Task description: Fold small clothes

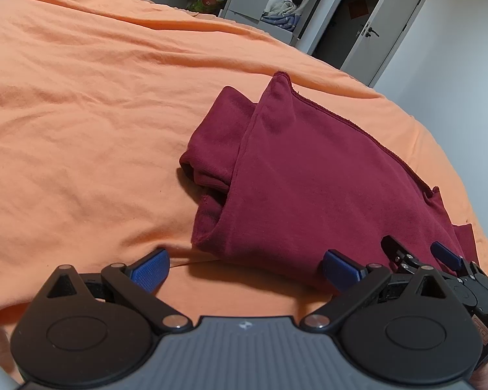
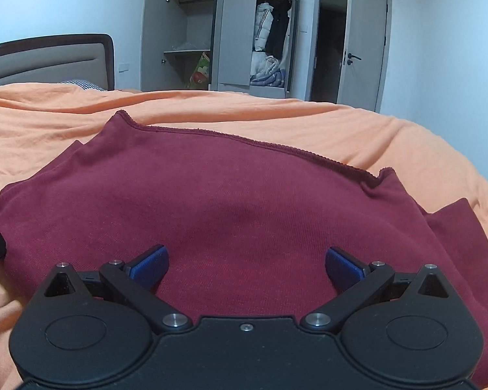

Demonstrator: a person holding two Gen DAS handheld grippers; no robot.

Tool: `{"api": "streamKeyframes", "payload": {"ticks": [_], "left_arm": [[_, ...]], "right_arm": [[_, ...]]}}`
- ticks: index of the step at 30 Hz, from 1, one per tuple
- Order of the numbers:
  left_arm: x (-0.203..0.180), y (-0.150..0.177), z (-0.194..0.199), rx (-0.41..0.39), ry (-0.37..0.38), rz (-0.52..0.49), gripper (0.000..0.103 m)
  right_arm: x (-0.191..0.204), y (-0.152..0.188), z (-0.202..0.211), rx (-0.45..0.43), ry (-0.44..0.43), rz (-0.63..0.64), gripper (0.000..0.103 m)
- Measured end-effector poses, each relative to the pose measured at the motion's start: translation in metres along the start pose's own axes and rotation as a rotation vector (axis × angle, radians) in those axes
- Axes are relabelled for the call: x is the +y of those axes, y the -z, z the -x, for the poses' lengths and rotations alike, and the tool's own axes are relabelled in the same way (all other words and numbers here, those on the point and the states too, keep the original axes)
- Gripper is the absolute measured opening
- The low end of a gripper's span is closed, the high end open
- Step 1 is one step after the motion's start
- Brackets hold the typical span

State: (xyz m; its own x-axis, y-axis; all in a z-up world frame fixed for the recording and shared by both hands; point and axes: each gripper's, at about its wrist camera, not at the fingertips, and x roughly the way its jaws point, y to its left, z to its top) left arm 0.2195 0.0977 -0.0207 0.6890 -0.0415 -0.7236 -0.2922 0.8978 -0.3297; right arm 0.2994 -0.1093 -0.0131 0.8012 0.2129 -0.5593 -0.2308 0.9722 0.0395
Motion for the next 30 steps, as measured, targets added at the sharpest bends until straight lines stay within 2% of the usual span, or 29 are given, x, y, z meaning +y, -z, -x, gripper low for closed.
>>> {"api": "streamKeyframes", "payload": {"ticks": [8, 30], "left_arm": [[0.000, 0.000, -0.002, 0.005, -0.007, -0.006, 0.103], [-0.004, 0.007, -0.004, 0.011, -0.034, -0.039, 0.103]], "right_arm": [[0.003, 0.010, 0.001, -0.039, 0.006, 0.002, 0.103], [0.000, 0.018, 0.001, -0.065, -0.010, -0.025, 0.103]]}}
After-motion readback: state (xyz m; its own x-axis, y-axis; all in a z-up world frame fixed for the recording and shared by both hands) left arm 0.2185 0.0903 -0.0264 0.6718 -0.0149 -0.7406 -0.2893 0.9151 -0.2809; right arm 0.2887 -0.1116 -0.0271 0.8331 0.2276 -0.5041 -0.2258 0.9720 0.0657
